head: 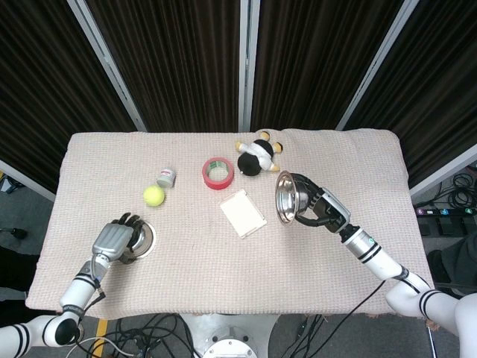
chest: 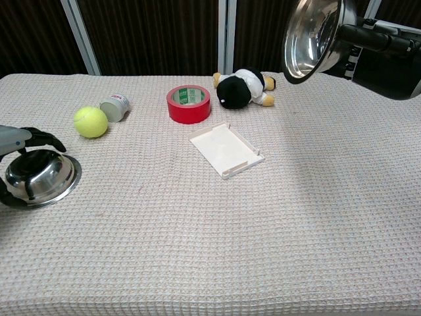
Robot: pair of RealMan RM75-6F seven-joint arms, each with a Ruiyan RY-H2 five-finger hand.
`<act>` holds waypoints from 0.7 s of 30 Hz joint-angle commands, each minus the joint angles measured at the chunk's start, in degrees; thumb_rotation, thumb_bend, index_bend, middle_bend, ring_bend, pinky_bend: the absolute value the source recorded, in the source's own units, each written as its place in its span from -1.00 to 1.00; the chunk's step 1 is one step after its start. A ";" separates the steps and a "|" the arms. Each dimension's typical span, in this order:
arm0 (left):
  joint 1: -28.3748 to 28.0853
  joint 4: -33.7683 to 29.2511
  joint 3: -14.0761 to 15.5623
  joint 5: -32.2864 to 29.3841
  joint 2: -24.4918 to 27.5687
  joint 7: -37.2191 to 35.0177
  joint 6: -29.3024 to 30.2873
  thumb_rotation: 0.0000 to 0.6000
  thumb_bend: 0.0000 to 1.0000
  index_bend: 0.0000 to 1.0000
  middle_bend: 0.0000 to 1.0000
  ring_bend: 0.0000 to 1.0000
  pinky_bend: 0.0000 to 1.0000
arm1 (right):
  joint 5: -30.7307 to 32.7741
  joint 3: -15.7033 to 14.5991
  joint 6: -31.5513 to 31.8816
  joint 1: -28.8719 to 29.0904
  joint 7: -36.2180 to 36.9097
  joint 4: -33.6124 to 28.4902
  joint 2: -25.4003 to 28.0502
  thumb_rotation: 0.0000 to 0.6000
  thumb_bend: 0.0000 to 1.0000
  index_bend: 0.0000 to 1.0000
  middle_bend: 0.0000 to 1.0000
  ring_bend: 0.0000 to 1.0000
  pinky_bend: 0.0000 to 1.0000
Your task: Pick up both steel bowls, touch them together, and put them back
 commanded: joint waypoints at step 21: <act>-2.47 4.41 -0.21 1.27 -3.50 -4.50 -0.20 1.00 -0.74 -0.19 -0.33 -0.42 0.10 | 0.96 -0.57 -1.14 0.66 0.88 1.10 -0.46 1.00 -0.52 0.04 -0.31 -0.50 -0.25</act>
